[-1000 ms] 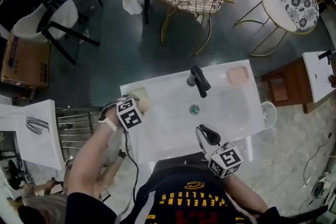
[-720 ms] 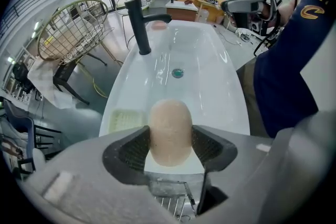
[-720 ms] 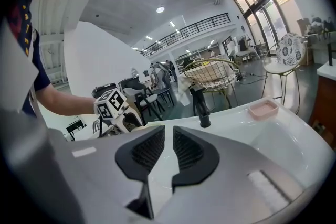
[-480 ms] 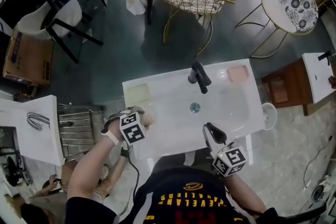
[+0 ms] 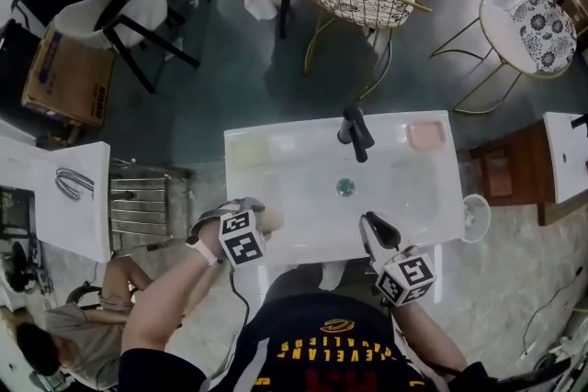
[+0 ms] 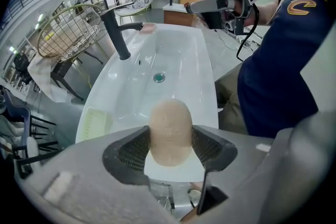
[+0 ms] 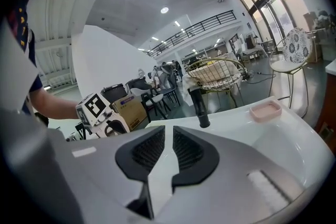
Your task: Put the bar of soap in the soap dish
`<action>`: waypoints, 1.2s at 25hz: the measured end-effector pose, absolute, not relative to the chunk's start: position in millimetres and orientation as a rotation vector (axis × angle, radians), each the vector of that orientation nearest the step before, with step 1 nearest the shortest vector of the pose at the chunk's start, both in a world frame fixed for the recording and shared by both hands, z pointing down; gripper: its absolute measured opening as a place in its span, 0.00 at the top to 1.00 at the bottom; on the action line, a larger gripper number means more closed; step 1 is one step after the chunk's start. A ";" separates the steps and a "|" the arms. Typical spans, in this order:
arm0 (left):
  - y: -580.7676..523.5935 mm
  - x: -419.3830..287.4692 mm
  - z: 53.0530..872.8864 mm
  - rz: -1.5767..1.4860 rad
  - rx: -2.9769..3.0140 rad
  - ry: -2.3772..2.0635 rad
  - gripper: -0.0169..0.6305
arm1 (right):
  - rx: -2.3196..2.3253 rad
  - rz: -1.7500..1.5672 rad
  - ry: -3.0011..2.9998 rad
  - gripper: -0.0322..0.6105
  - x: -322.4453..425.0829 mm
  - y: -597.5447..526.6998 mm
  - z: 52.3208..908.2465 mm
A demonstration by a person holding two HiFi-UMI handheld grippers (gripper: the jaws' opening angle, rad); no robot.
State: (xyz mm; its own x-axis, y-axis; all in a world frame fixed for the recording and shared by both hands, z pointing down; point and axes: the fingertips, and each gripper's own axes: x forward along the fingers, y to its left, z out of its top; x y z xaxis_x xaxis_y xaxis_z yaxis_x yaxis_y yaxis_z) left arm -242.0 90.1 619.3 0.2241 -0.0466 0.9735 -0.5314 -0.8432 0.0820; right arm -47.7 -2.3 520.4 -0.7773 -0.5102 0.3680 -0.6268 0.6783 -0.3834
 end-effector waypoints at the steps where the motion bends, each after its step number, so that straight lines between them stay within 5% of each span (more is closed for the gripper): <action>1: 91.2 -238.0 617.4 1.649 2.104 -0.541 0.58 | 0.900 0.734 -2.666 0.88 -47.1 -3.0 519.6; 30: 5.2 -56.2 592.3 1.683 2.214 -0.543 0.58 | 0.875 0.745 -2.683 0.88 92.5 -63.5 516.4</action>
